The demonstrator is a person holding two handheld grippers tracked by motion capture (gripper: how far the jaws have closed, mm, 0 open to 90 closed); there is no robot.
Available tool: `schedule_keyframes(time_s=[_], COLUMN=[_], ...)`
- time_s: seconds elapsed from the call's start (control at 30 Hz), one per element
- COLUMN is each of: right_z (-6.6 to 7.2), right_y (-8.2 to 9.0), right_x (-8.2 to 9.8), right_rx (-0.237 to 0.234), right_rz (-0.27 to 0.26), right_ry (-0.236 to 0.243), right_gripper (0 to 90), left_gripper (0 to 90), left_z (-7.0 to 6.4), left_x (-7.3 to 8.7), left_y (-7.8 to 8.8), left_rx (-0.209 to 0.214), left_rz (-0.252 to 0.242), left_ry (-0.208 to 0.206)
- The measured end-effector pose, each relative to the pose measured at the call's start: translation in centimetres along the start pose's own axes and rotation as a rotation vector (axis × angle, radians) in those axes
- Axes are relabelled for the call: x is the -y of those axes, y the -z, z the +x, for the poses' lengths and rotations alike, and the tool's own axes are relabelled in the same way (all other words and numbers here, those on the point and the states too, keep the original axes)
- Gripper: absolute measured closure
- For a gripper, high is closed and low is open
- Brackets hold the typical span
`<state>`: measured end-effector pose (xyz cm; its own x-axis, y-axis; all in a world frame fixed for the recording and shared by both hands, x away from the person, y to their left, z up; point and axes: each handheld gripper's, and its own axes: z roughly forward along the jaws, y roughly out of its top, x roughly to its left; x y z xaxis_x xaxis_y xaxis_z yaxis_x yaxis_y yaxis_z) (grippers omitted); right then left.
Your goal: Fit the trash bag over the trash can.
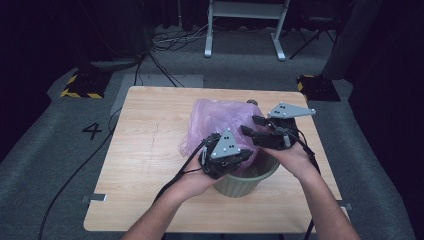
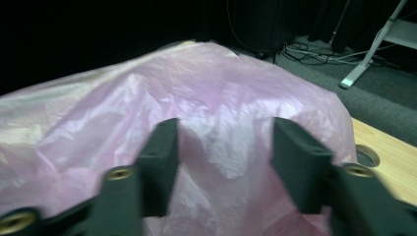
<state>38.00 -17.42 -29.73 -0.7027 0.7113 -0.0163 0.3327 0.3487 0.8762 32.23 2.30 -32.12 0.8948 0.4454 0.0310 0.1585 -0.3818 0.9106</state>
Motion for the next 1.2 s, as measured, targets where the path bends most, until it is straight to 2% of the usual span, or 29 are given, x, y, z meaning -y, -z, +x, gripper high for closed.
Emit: schedule_keyframes(time_s=[0.03, 0.07, 0.1, 0.13, 0.17, 0.2, 0.43, 0.6, 0.63, 0.7, 0.77, 0.8, 0.83, 0.87, 0.9, 0.97, 1.1, 1.2], right_z=[-0.1, -0.1, -0.3, -0.3, -0.3, -0.4, -0.6, -0.9, -0.9, -1.2, -1.3, -1.6, -1.6, -1.7, -1.8, -1.9, -2.2, -2.2], right_y=[0.1, 0.1, 0.2, 0.3, 0.3, 0.6, 1.3, 1.9, 1.9, 2.2, 2.3, 2.6, 2.6, 3.0, 3.2, 3.5, 3.8, 3.8], right_x=[0.1, 0.1, 0.3, 0.4, 0.4, 0.5, 1.0, 2.0, 2.0, 2.7, 2.9, 3.5, 3.5, 4.2, 4.6, 5.1, 5.7, 5.7], right_rx=[0.000, 0.000, -0.001, -0.001, -0.001, 0.009, 0.013, 0.015, 0.015, 0.026, 0.029, 0.033, 0.033, 0.034, 0.035, 0.042, 0.042, 0.040], right_rz=[-0.001, -0.001, -0.007, -0.005, -0.005, -0.009, -0.018, -0.003, -0.003, 0.009, 0.014, 0.018, 0.018, 0.021, 0.022, 0.023, 0.030, 0.028], right_ry=[-0.001, -0.001, 0.004, 0.000, 0.000, 0.006, -0.002, -0.004, -0.004, -0.008, -0.012, -0.019, -0.019, -0.025, -0.031, -0.035, -0.046, -0.045], right_gripper=[61.8, 61.8, 73.9, 79.0, 79.0, 89.6, 90.0, 90.0, 90.0, 90.0, 90.0, 90.0, 90.0, 90.0, 90.0, 90.0, 90.0, 90.0], left_gripper=[87.7, 87.7, 87.6, 87.3, 87.2, 86.6, 84.8, 69.2, 68.0, 64.5, 63.9, 63.6, 63.8, 63.8, 63.8, 63.8, 64.1, 63.6], left_z=[0.0, 0.0, 0.0, 0.0, 0.0, 0.1, 0.1, 0.2, 0.2, 0.4, 0.5, 0.8, 0.8, 1.5, 1.8, 2.9, 4.7, 6.1], left_x=[0.0, 0.0, 0.0, 0.0, 0.0, 0.1, 0.3, 0.7, 0.7, 1.0, 1.1, 1.2, 1.2, 1.5, 1.7, 2.1, 2.9, 3.6], left_y=[0.0, 0.0, 0.1, 0.1, 0.1, 0.2, 0.4, 1.5, 1.5, 2.8, 3.2, 4.3, 4.3, 5.7, 6.2, 7.4, 9.1, 9.9], left_rx=[0.002, 0.002, 0.005, 0.007, 0.007, 0.010, 0.017, 0.062, 0.062, 0.055, 0.052, 0.031, 0.031, 0.004, -0.005, -0.023, -0.110, -0.130], left_rz=[-0.004, -0.004, -0.007, -0.008, -0.008, -0.011, -0.015, -0.012, -0.012, -0.033, -0.041, -0.061, -0.061, -0.083, -0.090, -0.119, -0.150, -0.193], left_ry=[0.000, 0.000, 0.003, 0.004, 0.004, 0.010, 0.017, 0.042, 0.042, 0.055, 0.059, 0.064, 0.064, 0.082, 0.088, 0.131, 0.175, 0.217])
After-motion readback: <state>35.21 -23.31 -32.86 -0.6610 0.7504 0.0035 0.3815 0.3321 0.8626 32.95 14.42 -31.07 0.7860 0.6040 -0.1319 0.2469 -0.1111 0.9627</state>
